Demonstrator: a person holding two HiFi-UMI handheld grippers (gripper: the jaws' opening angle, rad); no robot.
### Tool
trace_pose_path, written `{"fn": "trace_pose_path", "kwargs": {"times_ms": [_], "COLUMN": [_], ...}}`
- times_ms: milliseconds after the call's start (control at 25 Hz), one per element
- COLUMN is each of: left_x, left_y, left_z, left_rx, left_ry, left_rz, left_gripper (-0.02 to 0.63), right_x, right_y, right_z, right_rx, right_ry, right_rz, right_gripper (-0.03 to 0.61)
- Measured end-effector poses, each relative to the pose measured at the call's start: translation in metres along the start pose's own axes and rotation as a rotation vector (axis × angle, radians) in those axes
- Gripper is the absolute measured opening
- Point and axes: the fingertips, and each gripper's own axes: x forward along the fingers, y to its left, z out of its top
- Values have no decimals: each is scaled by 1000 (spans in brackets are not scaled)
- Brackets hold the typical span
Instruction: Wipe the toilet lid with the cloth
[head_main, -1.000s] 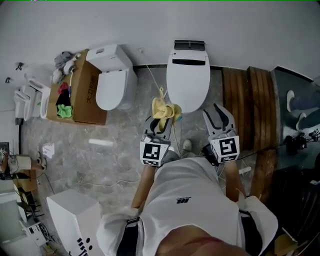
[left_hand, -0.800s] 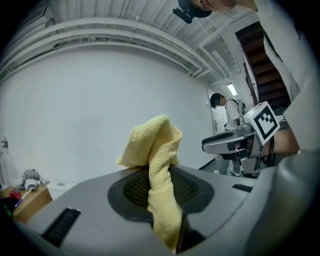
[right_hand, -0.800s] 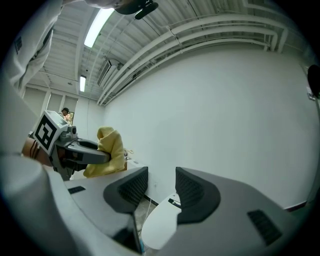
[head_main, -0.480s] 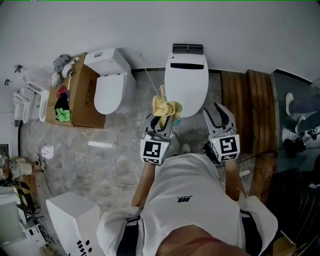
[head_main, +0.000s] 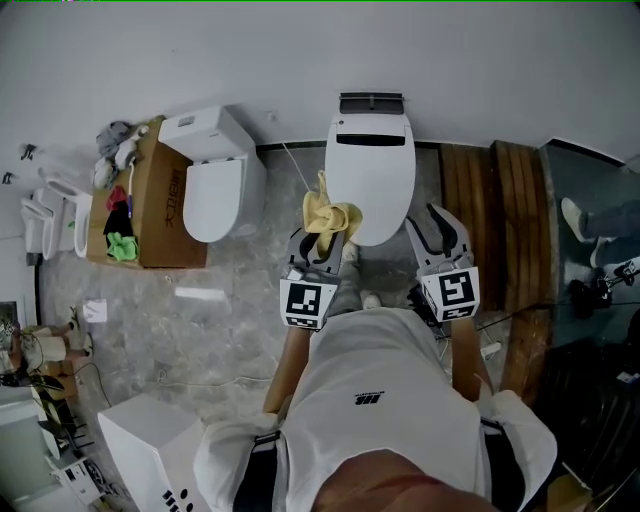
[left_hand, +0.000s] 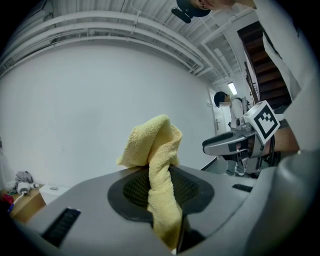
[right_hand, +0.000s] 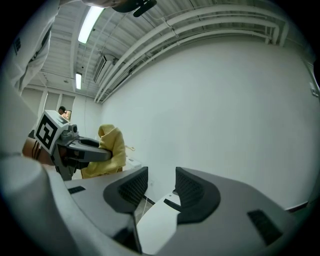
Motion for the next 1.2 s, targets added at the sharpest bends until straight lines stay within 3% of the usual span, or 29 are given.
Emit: {"fn": "trace_pose_path", "kwargs": {"times_ms": [1200], "left_x": [203], "left_y": [186], "left_z": [-10], "left_rx": [-46], "left_ry": [20], "left_rz": [-175], "left_gripper": [106], "right_x": [233], "right_y": [-78], "right_z": [19], "right_rx": [46], "right_ry": [116], "right_rz": [-173], "right_gripper": [184]}}
